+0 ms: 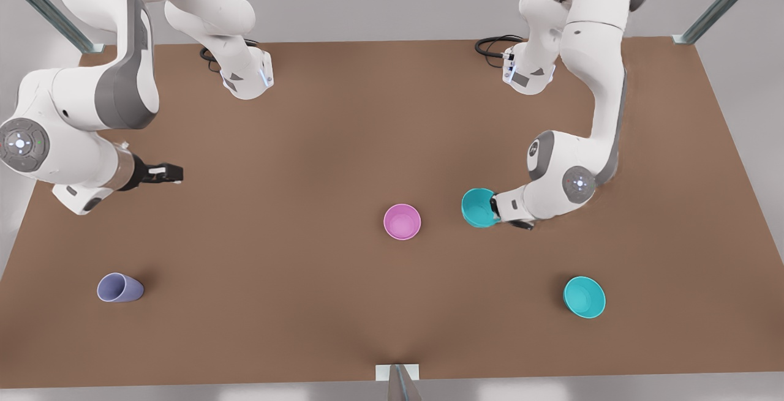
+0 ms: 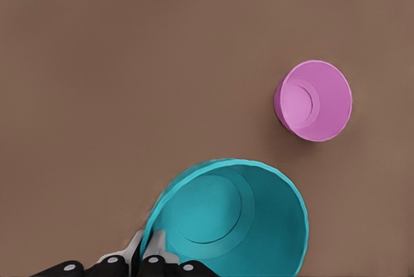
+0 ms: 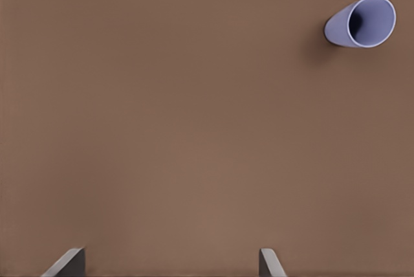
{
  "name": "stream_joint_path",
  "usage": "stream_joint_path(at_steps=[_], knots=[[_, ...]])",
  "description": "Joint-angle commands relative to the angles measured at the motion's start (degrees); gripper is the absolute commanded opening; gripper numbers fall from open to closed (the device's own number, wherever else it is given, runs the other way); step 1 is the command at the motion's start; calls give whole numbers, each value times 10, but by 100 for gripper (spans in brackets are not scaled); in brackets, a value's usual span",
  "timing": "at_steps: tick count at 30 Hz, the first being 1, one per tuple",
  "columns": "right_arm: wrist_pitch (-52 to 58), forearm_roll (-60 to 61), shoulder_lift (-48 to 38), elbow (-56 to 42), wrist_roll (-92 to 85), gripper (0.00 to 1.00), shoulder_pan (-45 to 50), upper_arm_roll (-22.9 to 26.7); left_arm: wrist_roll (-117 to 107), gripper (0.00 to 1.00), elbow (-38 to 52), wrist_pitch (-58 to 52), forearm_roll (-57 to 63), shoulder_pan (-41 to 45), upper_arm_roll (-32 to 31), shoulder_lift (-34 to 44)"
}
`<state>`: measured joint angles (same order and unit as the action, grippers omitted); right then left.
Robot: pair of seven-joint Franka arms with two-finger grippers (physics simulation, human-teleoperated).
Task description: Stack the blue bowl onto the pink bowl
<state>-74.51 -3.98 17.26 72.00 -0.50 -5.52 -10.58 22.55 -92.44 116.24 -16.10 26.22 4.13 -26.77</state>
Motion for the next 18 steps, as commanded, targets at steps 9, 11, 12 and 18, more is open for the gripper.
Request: stream_joint_path(at_steps=[9, 11, 12, 18], knots=[[3, 20, 2, 0, -14, 100, -13, 0, -690, 21, 198, -23, -11, 81, -34, -186], [2, 17, 2, -3, -16, 100, -13, 0, -690, 21, 197, -21, -11, 83, -35, -195], [1, 17, 3, -3, -16, 100, -13, 0, -689, 21, 197, -21, -11, 81, -44, -200], [-2, 18, 13, -11, -15, 100, -13, -1, -685, 21, 197, -21, -7, 71, -45, -205]])
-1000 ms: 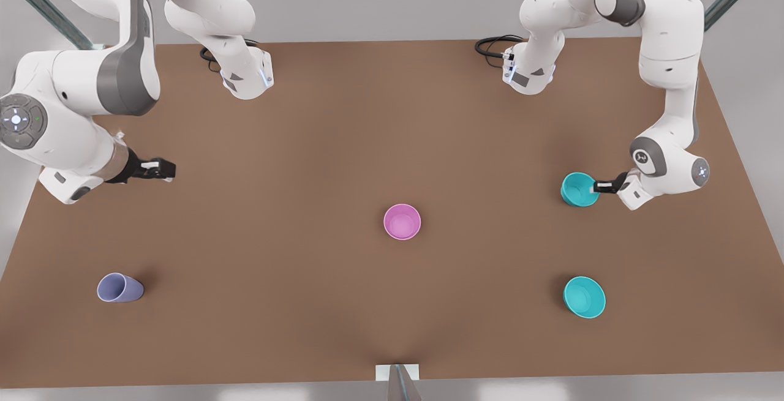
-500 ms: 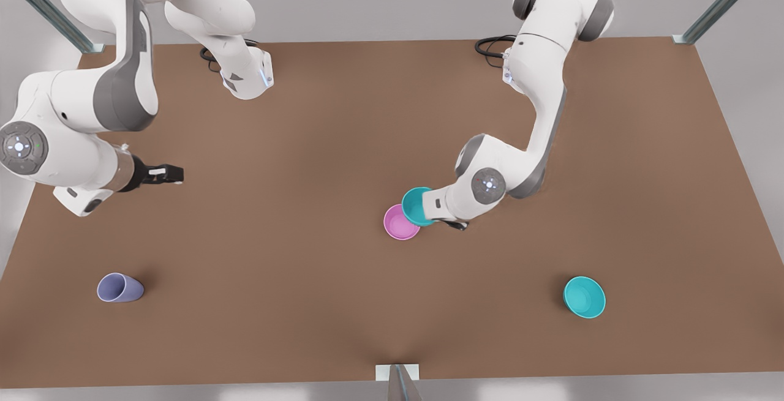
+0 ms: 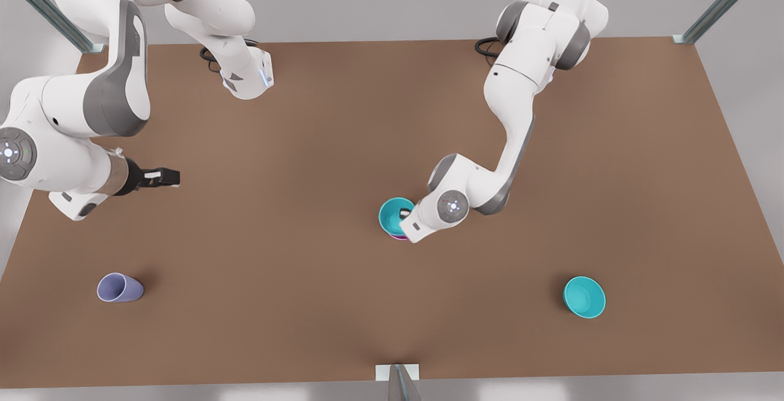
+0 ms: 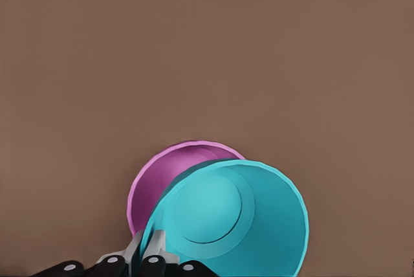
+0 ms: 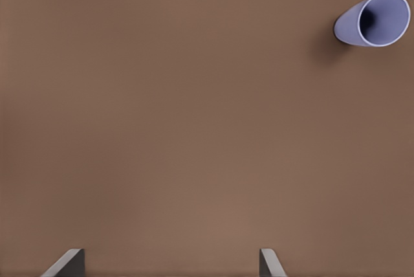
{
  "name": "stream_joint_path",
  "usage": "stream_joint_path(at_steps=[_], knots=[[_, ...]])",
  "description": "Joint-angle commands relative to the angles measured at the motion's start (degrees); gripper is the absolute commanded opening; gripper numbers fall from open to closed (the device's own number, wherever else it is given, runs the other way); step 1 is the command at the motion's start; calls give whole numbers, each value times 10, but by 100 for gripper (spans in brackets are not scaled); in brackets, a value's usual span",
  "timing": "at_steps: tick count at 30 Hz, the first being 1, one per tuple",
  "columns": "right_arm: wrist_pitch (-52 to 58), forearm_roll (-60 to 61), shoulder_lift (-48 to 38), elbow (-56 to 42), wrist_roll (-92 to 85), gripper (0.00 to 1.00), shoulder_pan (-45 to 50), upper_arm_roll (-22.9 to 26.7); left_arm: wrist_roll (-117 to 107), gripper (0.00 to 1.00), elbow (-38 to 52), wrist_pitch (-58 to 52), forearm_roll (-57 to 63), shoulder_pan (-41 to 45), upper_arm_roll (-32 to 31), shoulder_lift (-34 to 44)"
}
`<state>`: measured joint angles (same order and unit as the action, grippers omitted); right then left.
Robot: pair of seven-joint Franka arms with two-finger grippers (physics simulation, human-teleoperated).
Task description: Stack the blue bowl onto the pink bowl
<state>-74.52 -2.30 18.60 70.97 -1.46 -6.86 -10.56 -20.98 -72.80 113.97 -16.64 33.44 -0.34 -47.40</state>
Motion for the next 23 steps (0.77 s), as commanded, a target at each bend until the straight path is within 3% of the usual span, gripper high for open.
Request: stream_joint_path(at_steps=[1, 5, 6, 7, 10, 12, 14, 16, 18, 19, 23], knots=[[-2, 1, 0, 0, -6, 100, 0, 0, -250, 21, 0, 1, -1, -1, 0, -2], [-2, 3, 0, 0, -6, 100, 0, -1, -250, 21, -1, -1, 4, 0, -1, -2], [-2, 3, 0, 0, -4, 100, 0, -1, -250, 38, -2, -1, 3, 0, -1, -2], [-1, 4, 0, 0, -5, 100, 0, -1, -245, 100, -2, -3, 3, -1, -1, -2], [-13, -1, 0, -2, -13, 100, 1, -1, -230, 100, -1, -81, 34, -41, -4, 26], [-25, -7, 0, -15, -16, 100, 0, -1, -144, 100, 8, -283, 87, -105, 8, 133], [-41, -7, -1, -14, -16, 100, 1, -1, -141, 100, 13, -380, 133, -126, 17, 231], [-44, -8, -2, -14, -15, 100, 1, -1, 20, 100, 86, -490, 158, -128, 15, 253], [-53, -6, -2, -14, -15, 100, 1, -1, 127, 100, 98, -497, 190, -159, -5, 294], [-53, -5, -1, -14, -15, 100, 1, -1, 157, 100, 7, -437, 190, -160, -5, 362], [-54, 1, -1, -14, -15, 100, 1, -1, 156, 100, -3, -422, 188, -158, 15, 373]])
